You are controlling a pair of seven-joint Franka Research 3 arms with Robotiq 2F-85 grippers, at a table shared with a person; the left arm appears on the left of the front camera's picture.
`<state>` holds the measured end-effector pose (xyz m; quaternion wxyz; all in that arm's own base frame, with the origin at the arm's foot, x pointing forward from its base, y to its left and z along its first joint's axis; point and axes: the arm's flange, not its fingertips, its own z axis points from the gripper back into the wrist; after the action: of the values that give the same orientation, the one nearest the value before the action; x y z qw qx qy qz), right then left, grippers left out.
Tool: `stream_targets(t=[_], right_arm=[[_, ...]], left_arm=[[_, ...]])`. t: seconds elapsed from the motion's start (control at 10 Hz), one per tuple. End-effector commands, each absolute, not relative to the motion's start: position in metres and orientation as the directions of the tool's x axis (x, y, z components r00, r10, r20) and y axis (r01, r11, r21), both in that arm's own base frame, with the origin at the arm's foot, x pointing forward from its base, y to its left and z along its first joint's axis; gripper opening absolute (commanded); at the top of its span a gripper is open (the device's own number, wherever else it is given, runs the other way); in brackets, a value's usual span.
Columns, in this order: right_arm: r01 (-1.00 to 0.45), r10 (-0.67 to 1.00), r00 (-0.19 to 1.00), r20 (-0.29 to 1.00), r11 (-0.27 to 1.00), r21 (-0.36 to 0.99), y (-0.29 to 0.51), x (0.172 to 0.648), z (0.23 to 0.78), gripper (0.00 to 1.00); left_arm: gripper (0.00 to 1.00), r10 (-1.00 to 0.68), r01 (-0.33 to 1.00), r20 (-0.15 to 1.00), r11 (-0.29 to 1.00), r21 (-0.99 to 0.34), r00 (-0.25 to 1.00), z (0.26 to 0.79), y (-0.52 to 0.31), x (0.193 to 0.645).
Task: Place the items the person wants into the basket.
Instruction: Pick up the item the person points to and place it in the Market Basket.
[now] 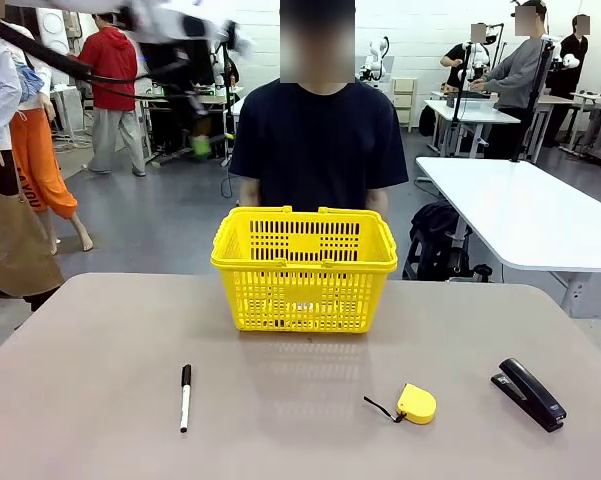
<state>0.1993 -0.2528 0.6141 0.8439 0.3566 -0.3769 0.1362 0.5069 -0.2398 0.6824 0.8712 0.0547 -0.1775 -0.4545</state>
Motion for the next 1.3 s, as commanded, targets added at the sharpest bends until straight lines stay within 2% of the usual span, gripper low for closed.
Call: stream_targets(t=[0.0,0.3,0.5,0.6,0.9,1.2], right_arm=[[-0.517,-0.045,0.662,0.748,0.695,0.500,-0.253,0.201,0.616,1.00],[-0.517,-0.045,0.662,0.748,0.695,0.500,-0.253,0.201,0.616,1.00],[-0.517,-0.045,0.662,0.748,0.695,0.500,-0.253,0.201,0.616,1.00],[-0.517,-0.045,0.662,0.748,0.695,0.500,-0.253,0.201,0.616,1.00],[-0.517,-0.045,0.662,0.748,0.695,0.500,-0.253,0.201,0.616,1.00],[-0.517,-0.045,0.662,0.748,0.695,0.500,-0.253,0.201,0.616,1.00]], left_arm=[[0.11,-0.870,0.830,0.123,0.493,0.260,0.478,0.684,-0.304,0.560],[0.11,-0.928,0.900,0.063,0.372,0.228,0.368,0.643,-0.373,0.602],[0.11,-0.951,0.924,0.041,0.309,0.226,0.308,0.598,-0.386,0.621],[0.11,-0.954,0.933,0.065,0.300,0.198,0.293,0.582,-0.385,0.628],[0.11,-0.964,0.950,0.076,0.265,0.163,0.256,0.542,-0.394,0.628],[0.11,-0.959,0.943,0.050,0.284,0.176,0.279,0.539,-0.386,0.624]])
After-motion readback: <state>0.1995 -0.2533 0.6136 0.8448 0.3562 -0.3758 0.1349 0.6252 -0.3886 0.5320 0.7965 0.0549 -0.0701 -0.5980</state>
